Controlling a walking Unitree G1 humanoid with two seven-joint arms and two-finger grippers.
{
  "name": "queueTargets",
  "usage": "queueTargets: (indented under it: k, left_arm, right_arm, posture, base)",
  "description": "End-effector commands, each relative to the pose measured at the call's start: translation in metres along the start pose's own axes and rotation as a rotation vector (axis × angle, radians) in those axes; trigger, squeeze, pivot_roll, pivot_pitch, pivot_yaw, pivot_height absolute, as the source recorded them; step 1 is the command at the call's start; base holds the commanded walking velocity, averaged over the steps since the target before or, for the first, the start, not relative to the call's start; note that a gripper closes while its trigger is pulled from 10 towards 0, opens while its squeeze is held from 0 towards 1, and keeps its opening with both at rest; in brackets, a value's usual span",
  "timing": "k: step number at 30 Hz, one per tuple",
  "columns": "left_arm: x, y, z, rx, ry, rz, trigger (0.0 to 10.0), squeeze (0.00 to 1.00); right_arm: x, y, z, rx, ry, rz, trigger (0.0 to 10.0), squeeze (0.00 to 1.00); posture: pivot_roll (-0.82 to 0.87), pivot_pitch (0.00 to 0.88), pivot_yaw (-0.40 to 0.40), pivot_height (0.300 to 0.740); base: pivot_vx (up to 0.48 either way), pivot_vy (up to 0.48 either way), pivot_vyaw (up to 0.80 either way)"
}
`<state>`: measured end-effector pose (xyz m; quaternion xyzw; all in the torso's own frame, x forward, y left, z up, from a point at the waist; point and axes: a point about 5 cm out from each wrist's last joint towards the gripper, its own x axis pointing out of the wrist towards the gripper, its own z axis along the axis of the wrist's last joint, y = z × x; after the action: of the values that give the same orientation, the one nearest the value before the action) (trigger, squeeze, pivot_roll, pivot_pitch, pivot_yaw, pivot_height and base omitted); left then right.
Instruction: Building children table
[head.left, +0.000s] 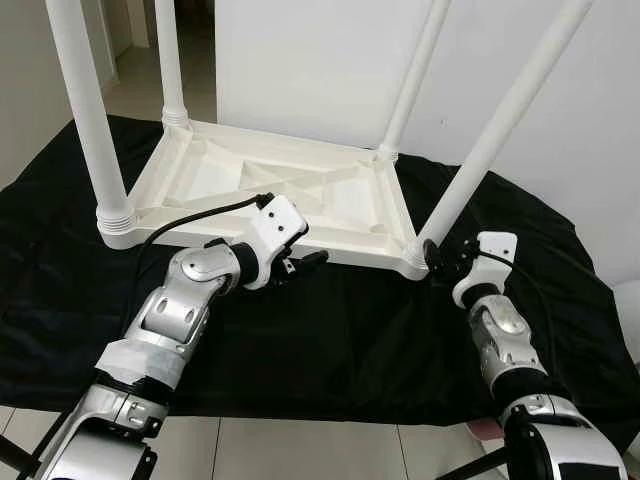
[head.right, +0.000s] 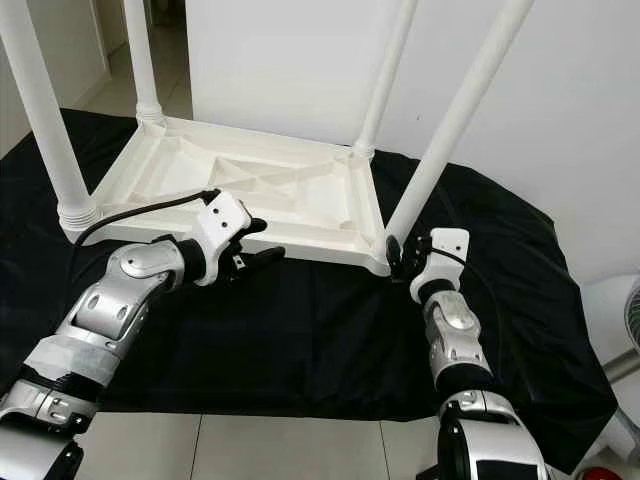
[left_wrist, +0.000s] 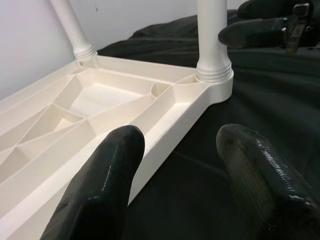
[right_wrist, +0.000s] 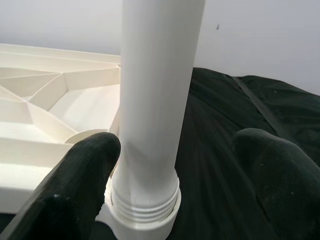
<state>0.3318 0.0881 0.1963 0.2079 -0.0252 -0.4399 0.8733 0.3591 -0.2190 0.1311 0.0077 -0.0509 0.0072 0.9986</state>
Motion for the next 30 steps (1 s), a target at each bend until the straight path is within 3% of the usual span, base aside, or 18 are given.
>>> queueTargets:
  k: [1, 5, 20, 22, 25, 27, 29, 30]
  left_arm:
    - [0.004, 0.004, 0.01, 0.033, -0.028, 0.102, 10.0, 0.0]
    - [0.013, -0.005, 0.025, 0.029, -0.103, 0.075, 10.0, 0.0]
    - [0.016, -0.006, 0.032, 0.016, -0.137, 0.102, 10.0, 0.0]
    - [0.017, -0.005, 0.034, -0.004, -0.153, 0.117, 10.0, 0.0]
    - [0.017, -0.005, 0.035, -0.006, -0.155, 0.118, 10.0, 0.0]
    - [0.017, -0.005, 0.034, -0.006, -0.156, 0.116, 10.0, 0.0]
    - [0.017, -0.005, 0.034, -0.006, -0.156, 0.116, 10.0, 0.0]
    - [0.018, -0.005, 0.034, -0.008, -0.155, 0.115, 10.0, 0.0]
  right_arm:
    - [0.001, -0.005, 0.0, 0.011, 0.001, -0.03, 10.0, 0.0]
    - [0.015, -0.001, 0.013, 0.028, -0.015, -0.063, 10.0, 0.0]
    - [0.029, 0.004, 0.028, 0.071, -0.033, -0.192, 10.0, 0.0]
    - [0.023, -0.008, 0.021, 0.058, -0.014, -0.283, 10.0, 0.0]
    - [0.021, -0.013, 0.019, 0.05, -0.006, -0.311, 10.0, 0.0]
    - [0.016, -0.026, 0.016, 0.041, 0.004, -0.369, 10.0, 0.0]
    - [0.016, -0.026, 0.016, 0.041, 0.004, -0.369, 10.0, 0.0]
    - [0.013, -0.036, 0.016, 0.032, 0.009, -0.41, 10.0, 0.0]
  posture:
    - [0.01, 0.0, -0.139, 0.74]
    - [0.01, 0.0, -0.144, 0.74]
    - [0.02, 0.0, -0.152, 0.74]
    - [0.02, 0.0, -0.153, 0.74]
    - [0.01, 0.0, -0.149, 0.74]
    - [0.01, 0.0, -0.146, 0.74]
    - [0.01, 0.0, -0.146, 0.74]
    - [0.01, 0.0, -0.142, 0.74]
  base:
    - [0.0, 0.0, 0.0]
    - [0.0, 0.0, 0.0]
    - [0.0, 0.0, 0.0]
    - [0.0, 0.0, 0.0]
    - [0.0, 0.0, 0.0]
    - [0.0, 0.0, 0.0]
    - [0.0, 0.0, 0.0]
    - [0.0, 0.0, 0.0]
